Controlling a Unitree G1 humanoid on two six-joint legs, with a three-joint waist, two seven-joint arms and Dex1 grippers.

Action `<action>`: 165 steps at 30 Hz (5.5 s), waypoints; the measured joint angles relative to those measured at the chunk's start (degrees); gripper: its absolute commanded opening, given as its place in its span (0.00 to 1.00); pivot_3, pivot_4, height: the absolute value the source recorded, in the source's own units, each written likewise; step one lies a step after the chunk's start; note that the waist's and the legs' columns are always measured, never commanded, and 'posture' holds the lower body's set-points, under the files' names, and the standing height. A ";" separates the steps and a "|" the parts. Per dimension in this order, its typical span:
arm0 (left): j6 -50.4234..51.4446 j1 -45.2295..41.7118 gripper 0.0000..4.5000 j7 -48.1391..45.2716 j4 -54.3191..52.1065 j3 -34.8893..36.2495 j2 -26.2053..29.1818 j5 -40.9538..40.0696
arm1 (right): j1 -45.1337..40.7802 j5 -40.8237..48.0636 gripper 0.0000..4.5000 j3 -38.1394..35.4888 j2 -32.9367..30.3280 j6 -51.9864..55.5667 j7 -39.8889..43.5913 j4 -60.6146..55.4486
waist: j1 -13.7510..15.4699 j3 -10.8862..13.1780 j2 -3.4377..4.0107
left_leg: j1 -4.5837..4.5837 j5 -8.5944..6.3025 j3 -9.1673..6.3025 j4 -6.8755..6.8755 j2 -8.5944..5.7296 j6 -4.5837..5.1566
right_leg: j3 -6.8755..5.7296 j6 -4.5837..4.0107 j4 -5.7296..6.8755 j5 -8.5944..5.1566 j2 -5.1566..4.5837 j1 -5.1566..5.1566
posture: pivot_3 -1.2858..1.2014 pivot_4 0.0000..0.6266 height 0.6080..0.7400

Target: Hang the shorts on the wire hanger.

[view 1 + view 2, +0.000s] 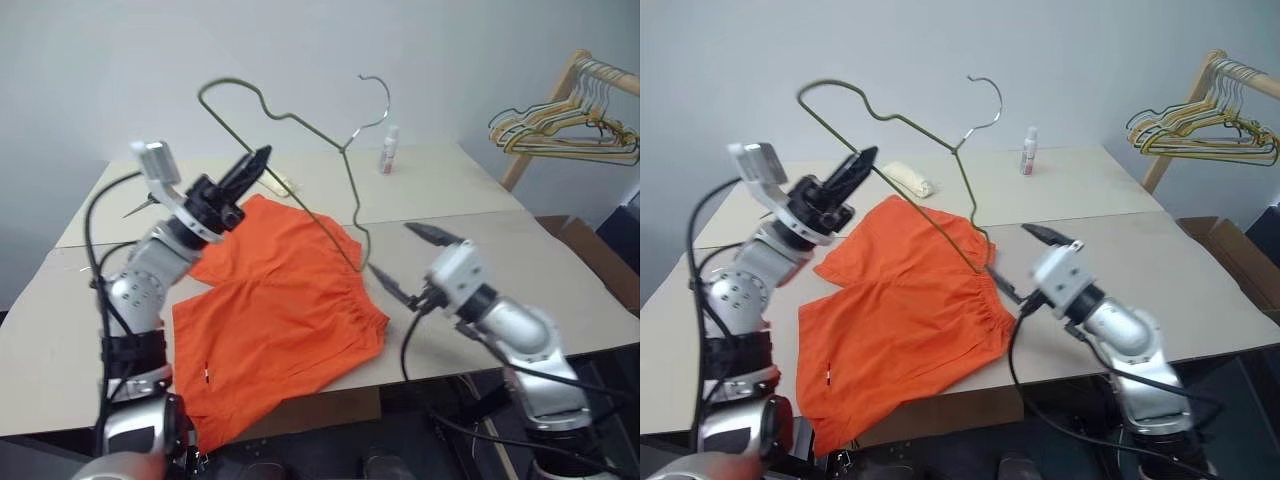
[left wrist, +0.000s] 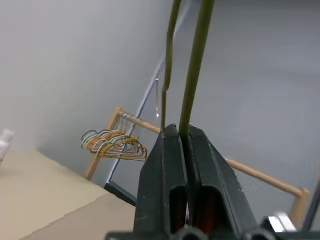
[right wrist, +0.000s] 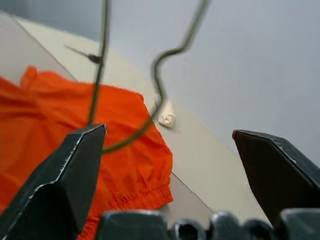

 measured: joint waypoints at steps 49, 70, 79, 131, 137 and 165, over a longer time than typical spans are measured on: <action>-2.02 -3.93 0.21 -26.81 6.50 -0.91 0.63 4.53 | -26.24 33.51 0.00 8.24 -4.44 45.88 19.93 13.73 | -1.77 -0.01 0.02 | -1.16 -0.09 0.07 0.66 0.02 0.15 | 0.14 0.22 0.28 0.25 -0.31 -1.10 | 0.48 0.00 1.00; -22.92 9.76 1.00 -33.48 4.90 -30.37 14.30 45.49 | 7.16 51.54 0.00 -16.71 -19.73 65.05 6.42 8.76 | -1.59 -0.04 0.08 | -1.11 -0.23 0.26 0.63 0.01 0.41 | 0.17 0.24 0.22 0.25 -0.60 -0.96 | 0.47 0.00 1.00; -24.70 10.75 1.00 -34.74 0.48 -30.95 15.36 47.00 | 6.00 46.79 0.00 -3.92 -31.19 72.87 22.83 29.57 | -1.82 -0.08 0.19 | -0.88 -0.38 0.61 0.91 0.24 0.69 | 0.43 0.37 0.24 0.27 -0.15 -0.67 | 0.49 0.00 1.00; -22.27 19.57 1.00 -30.83 -9.21 -29.20 18.75 46.01 | -28.20 15.24 0.00 31.33 -19.52 62.12 52.32 60.08 | 1.83 -0.12 0.28 | -0.95 -0.38 0.79 1.03 0.13 0.67 | 0.71 0.42 0.40 0.31 -0.17 -1.01 | 0.54 0.00 1.00; -22.30 20.16 1.00 -30.92 -10.17 -28.82 18.70 44.84 | -33.02 12.90 0.00 33.35 -14.41 61.50 52.37 67.24 | 1.74 -0.12 0.28 | -0.96 -0.37 0.76 1.02 0.10 0.65 | 0.71 0.42 0.40 0.31 -0.18 -1.03 | 0.55 0.00 1.00; -30.05 -4.80 1.00 -20.79 7.51 -27.27 9.45 50.04 | -21.40 7.98 0.00 12.02 -16.28 43.98 32.83 34.50 | 2.90 -0.14 0.27 | -1.05 -0.32 0.70 1.06 -0.12 0.56 | 0.61 0.49 0.35 0.36 -0.22 -1.04 | 0.53 0.00 1.00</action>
